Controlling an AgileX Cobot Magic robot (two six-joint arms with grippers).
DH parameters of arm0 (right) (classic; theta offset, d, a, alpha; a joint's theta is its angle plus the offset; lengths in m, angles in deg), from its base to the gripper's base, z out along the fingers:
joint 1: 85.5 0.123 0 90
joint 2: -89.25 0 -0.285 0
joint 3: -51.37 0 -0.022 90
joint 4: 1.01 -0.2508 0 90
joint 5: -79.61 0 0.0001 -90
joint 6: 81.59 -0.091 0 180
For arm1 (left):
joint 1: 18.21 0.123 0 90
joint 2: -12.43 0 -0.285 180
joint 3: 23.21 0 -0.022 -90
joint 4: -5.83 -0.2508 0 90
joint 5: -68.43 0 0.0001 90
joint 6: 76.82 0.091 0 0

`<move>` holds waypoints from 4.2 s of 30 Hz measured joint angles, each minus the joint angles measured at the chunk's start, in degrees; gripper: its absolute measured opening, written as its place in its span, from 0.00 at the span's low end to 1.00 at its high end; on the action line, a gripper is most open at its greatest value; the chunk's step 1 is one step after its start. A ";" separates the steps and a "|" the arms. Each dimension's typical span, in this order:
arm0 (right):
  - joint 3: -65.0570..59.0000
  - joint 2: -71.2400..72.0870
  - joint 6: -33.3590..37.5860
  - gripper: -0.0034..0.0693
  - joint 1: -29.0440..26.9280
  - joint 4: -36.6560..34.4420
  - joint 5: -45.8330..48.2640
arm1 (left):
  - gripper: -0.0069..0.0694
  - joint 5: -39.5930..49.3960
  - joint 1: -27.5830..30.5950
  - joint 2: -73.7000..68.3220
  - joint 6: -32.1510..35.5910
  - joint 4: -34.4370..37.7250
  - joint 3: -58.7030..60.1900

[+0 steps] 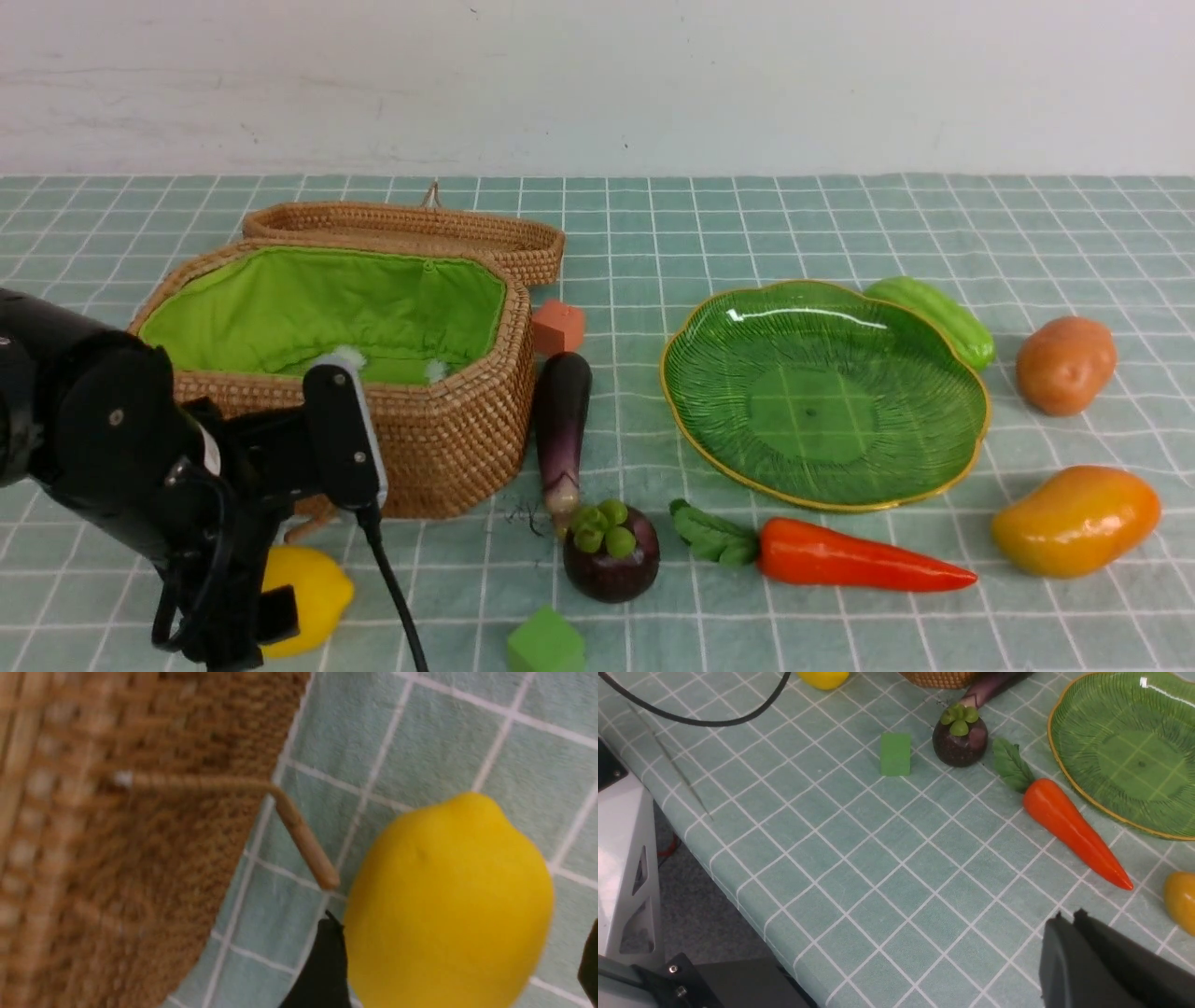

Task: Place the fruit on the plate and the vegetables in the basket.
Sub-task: Grab a lemon with your left arm and place it on the plate on the right, then grab a mangosteen with your left arm and put it on the plate on the right

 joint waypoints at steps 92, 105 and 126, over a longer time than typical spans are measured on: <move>0.06 0.13 -19.75 0.12 0.36 8.49 -17.24 | 0.84 0.87 -21.89 -24.94 -18.16 20.85 -46.56; 0.11 0.30 -26.70 0.14 0.36 17.01 -11.12 | 0.84 -1.49 -21.89 -47.95 -18.89 22.58 -66.16; 0.17 0.30 -26.33 0.14 0.36 16.77 -10.55 | 0.61 22.09 -21.95 -35.29 -32.91 15.36 -66.36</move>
